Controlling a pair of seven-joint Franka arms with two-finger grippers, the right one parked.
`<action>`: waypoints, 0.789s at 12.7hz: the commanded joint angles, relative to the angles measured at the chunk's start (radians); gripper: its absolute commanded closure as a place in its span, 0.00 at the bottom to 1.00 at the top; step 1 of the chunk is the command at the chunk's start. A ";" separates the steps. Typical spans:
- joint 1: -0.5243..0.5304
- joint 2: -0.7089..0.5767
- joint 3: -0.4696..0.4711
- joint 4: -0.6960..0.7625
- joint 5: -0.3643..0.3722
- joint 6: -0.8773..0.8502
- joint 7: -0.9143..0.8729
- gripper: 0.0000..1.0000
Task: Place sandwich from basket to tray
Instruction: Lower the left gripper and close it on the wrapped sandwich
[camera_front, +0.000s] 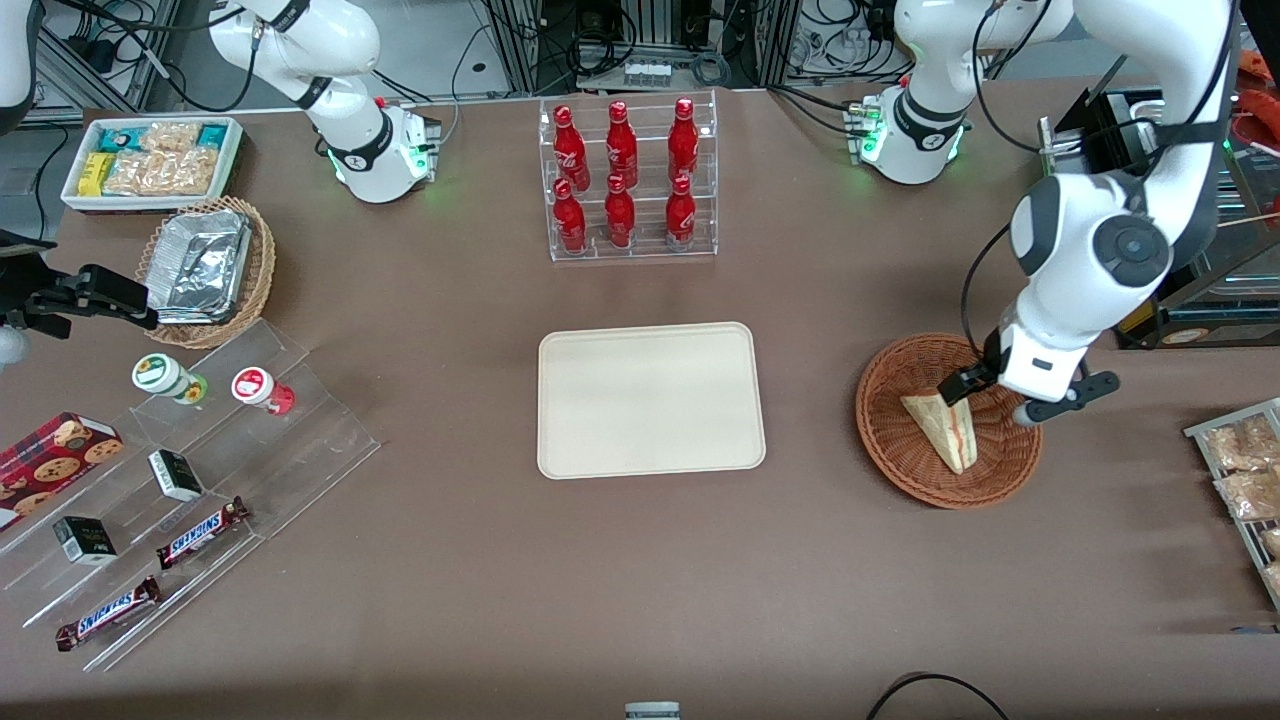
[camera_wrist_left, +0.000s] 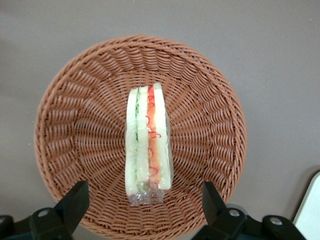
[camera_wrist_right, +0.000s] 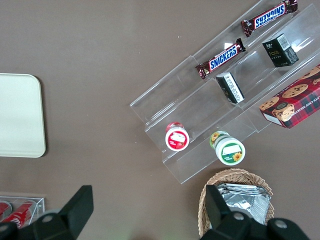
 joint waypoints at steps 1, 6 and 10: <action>-0.006 0.022 0.002 -0.025 -0.010 0.040 -0.015 0.00; -0.006 0.059 0.002 -0.058 -0.006 0.079 -0.015 0.00; -0.003 0.098 0.002 -0.058 0.000 0.108 -0.012 0.00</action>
